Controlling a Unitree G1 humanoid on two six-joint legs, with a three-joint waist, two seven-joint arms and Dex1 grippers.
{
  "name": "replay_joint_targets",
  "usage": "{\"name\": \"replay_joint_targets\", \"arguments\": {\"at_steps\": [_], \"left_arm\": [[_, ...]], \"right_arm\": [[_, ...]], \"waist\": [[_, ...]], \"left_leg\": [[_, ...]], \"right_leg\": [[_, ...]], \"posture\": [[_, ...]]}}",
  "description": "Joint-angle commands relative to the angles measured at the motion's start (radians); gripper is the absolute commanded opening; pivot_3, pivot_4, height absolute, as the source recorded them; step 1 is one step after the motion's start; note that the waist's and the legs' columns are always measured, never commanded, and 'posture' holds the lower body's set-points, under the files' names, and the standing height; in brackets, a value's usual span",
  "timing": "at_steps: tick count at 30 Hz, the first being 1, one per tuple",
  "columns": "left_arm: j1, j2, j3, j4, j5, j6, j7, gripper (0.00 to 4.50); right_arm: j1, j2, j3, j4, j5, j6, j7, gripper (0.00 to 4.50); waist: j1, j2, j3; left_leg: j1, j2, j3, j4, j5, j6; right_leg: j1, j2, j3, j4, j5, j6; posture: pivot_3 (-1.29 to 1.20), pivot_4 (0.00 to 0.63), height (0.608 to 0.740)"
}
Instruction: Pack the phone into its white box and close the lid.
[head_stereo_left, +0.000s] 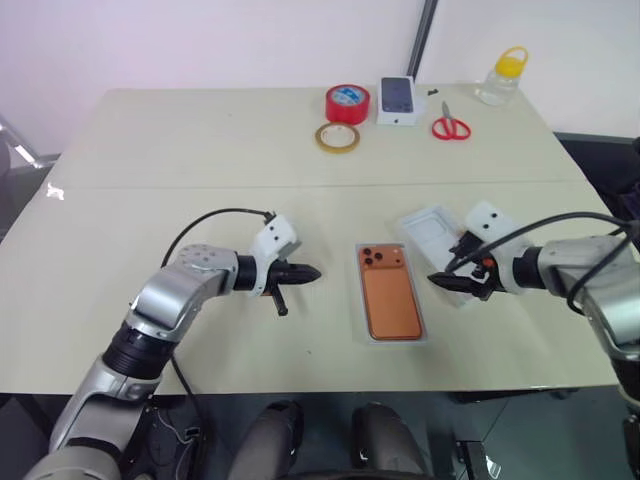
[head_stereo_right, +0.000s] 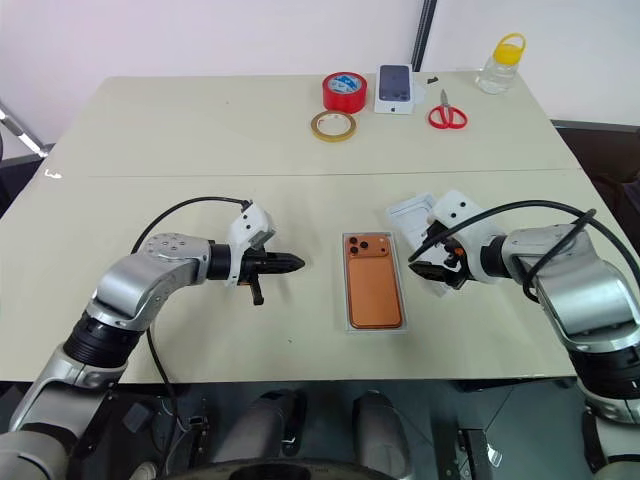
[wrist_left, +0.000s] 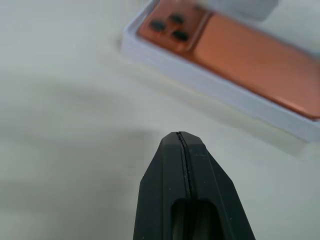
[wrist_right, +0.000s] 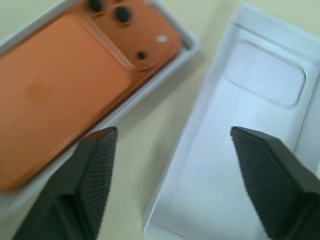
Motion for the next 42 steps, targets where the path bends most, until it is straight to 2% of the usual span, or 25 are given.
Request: {"name": "replay_joint_targets", "arguments": {"at_steps": [1,8,9,11,16,17,21,24,26,29,32,35,36,37,38,39,42], "left_arm": [[0.038,0.026,-0.003,-0.070,0.008,-0.118,-0.065,0.00],[0.104,0.055,-0.016,-0.110,0.019,-0.206,-0.127,0.00],[0.109,0.059,-0.018,-0.113,0.021,-0.211,-0.133,0.00],[0.116,0.059,-0.024,-0.116,0.029,-0.217,-0.134,0.00],[0.124,0.053,-0.033,-0.108,0.047,-0.221,-0.123,0.00],[0.128,0.051,-0.031,-0.109,0.048,-0.222,-0.120,0.00],[0.148,0.051,-0.012,-0.114,0.045,-0.221,-0.107,0.00],[0.159,0.047,0.032,-0.095,0.039,-0.216,-0.069,0.00],[0.156,0.037,0.069,-0.074,0.028,-0.208,-0.037,0.00],[0.135,0.011,0.149,-0.014,0.011,-0.193,0.023,0.00],[0.116,-0.004,0.198,0.041,0.006,-0.204,0.057,0.00],[0.099,-0.003,0.207,0.070,0.018,-0.219,0.062,0.00],[0.094,-0.002,0.208,0.076,0.018,-0.220,0.061,0.00],[0.091,-0.002,0.208,0.081,0.018,-0.222,0.060,0.00],[0.089,-0.002,0.208,0.084,0.019,-0.223,0.060,0.00],[0.086,-0.002,0.206,0.087,0.021,-0.227,0.059,0.00],[0.081,-0.011,0.188,0.084,0.027,-0.230,0.055,0.00]], "right_arm": [[-0.035,0.018,0.020,0.059,-0.007,0.045,-0.065,3.85],[-0.119,0.097,0.057,0.174,-0.001,0.113,-0.157,3.85],[-0.131,0.111,0.062,0.184,0.003,0.120,-0.165,3.62],[-0.148,0.131,0.071,0.200,0.005,0.124,-0.182,2.99],[-0.175,0.159,0.078,0.215,0.008,0.149,-0.218,0.42],[-0.179,0.158,0.075,0.203,0.014,0.164,-0.220,0.05],[-0.196,0.129,0.029,0.151,0.046,0.204,-0.215,0.05],[-0.228,0.119,-0.066,0.092,0.102,0.240,-0.194,0.05],[-0.264,0.157,-0.155,0.053,0.169,0.320,-0.173,0.05],[-0.318,0.270,-0.321,0.037,0.389,0.400,-0.195,0.05],[-0.306,0.395,-0.414,0.096,0.727,0.403,-0.410,0.05],[-0.254,0.515,-0.438,0.148,1.091,0.403,-0.737,0.05],[-0.196,0.457,-0.335,0.149,1.369,0.247,-0.944,0.05],[-0.140,0.451,-0.255,0.135,1.557,0.116,-1.113,0.05],[-0.099,0.451,-0.197,0.114,1.671,0.016,-1.228,0.05],[-0.056,0.487,-0.153,0.078,1.723,-0.069,-1.320,0.05],[0.104,0.710,-0.037,-0.069,1.723,-0.288,-1.593,0.05]], "waist": [[0.001,0.000,0.000],[-0.004,0.000,0.000],[-0.005,0.001,0.000],[-0.005,0.001,0.000],[-0.002,0.001,0.000],[-0.002,0.001,0.000],[-0.003,0.001,0.000],[-0.003,0.001,0.000],[-0.004,0.001,0.000],[-0.007,0.001,0.000],[-0.008,0.001,0.000],[-0.007,0.001,0.000],[-0.006,0.001,0.000],[-0.002,0.001,0.000],[-0.003,0.001,0.000],[-0.007,0.001,0.000],[-0.028,0.001,0.000]], "left_leg": [[0.000,0.000,0.000,0.000,0.000,0.000],[0.000,0.000,0.001,0.000,0.000,0.000],[0.000,0.000,0.001,0.000,0.000,0.000],[0.000,0.000,0.001,0.000,0.000,0.000],[0.000,0.000,0.001,0.000,0.000,0.001],[0.000,0.000,0.001,0.000,0.000,0.001],[0.000,0.000,0.001,0.000,0.000,0.001],[0.000,0.000,0.001,0.000,0.000,0.001],[0.000,0.000,0.001,0.000,-0.001,0.002],[0.000,0.000,0.001,0.000,-0.002,0.004],[0.000,0.001,0.000,0.000,-0.003,0.006],[0.000,0.000,0.000,0.000,-0.002,0.004],[0.000,0.000,0.001,0.000,-0.001,0.002],[-0.001,0.000,0.000,0.000,-0.001,0.002],[-0.001,0.000,0.001,0.001,-0.001,0.002],[-0.001,0.000,0.001,0.001,-0.001,0.002],[-0.002,0.000,0.001,0.001,-0.001,0.002]], "right_leg": [[0.000,0.000,0.000,0.000,0.000,0.000],[0.000,0.000,0.000,0.000,0.000,0.000],[0.000,0.000,0.000,0.000,0.000,0.000],[-0.001,0.000,0.000,0.000,0.000,0.000],[0.000,0.000,0.000,0.000,0.000,0.000],[0.000,0.000,0.000,0.000,0.000,0.000],[0.000,0.000,0.000,0.000,0.000,0.000],[-0.001,0.000,0.000,0.000,0.000,0.000],[-0.001,0.000,0.000,0.000,0.000,0.000],[-0.001,0.001,0.000,0.000,0.000,0.000],[0.000,0.001,0.000,0.001,0.000,0.000],[0.000,0.000,0.000,0.001,0.000,0.000],[0.000,0.000,0.000,0.001,0.000,0.000],[0.000,0.000,0.000,0.001,0.000,0.000],[-0.001,-0.001,0.000,0.000,0.000,0.000],[0.000,-0.001,0.000,0.000,0.000,0.000],[-0.001,-0.001,0.000,0.001,0.000,0.000]], "posture": [[0.00,0.150,0.740],[0.00,0.150,0.740],[0.00,0.150,0.740],[0.00,0.150,0.740],[0.00,0.150,0.740],[0.00,0.150,0.740],[0.00,0.150,0.740],[0.00,0.150,0.740],[0.00,0.150,0.740],[0.00,0.150,0.740],[0.00,0.150,0.740],[0.00,0.150,0.740],[0.00,0.150,0.740],[0.00,0.150,0.740],[0.00,0.150,0.740],[0.00,0.150,0.740],[0.00,0.150,0.740]]}}
